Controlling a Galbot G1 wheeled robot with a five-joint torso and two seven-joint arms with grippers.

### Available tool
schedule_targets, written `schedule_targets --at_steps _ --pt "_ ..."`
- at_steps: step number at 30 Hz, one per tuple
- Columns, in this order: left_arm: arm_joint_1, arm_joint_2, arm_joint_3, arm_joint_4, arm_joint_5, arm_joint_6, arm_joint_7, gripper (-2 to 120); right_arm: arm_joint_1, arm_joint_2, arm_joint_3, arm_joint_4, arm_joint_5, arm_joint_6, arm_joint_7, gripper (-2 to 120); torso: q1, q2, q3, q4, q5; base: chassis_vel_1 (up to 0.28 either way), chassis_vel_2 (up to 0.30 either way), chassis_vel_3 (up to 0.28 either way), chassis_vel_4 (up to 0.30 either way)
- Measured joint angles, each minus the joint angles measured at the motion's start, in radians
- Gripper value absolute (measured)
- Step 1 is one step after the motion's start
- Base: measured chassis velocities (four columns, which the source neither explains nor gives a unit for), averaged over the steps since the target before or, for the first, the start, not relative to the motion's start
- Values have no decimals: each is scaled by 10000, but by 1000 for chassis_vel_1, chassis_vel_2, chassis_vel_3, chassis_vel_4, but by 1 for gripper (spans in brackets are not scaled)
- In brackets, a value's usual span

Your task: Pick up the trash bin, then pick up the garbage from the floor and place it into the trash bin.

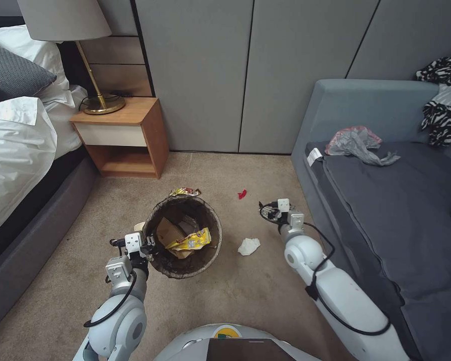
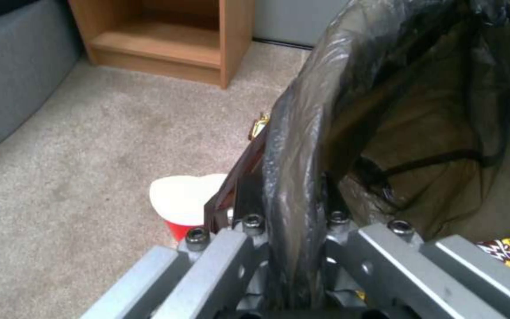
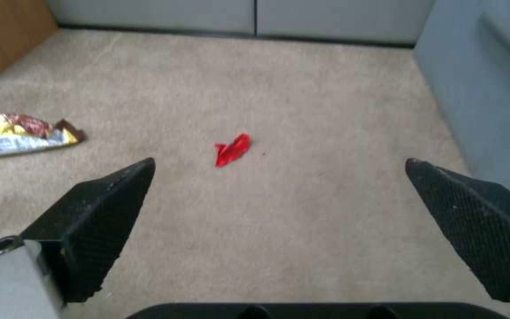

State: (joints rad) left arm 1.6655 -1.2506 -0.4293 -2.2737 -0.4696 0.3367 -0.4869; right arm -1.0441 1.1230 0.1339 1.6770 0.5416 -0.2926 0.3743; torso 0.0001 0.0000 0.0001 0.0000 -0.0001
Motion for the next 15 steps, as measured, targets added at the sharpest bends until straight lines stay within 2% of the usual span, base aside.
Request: schedule_targets --at_steps 15 --pt "83 110 -76 -45 -34 4 -7 0 908 1646 -614 -2913 -442 762 -217 100 0 0 0 1 0 0 0 0 0"
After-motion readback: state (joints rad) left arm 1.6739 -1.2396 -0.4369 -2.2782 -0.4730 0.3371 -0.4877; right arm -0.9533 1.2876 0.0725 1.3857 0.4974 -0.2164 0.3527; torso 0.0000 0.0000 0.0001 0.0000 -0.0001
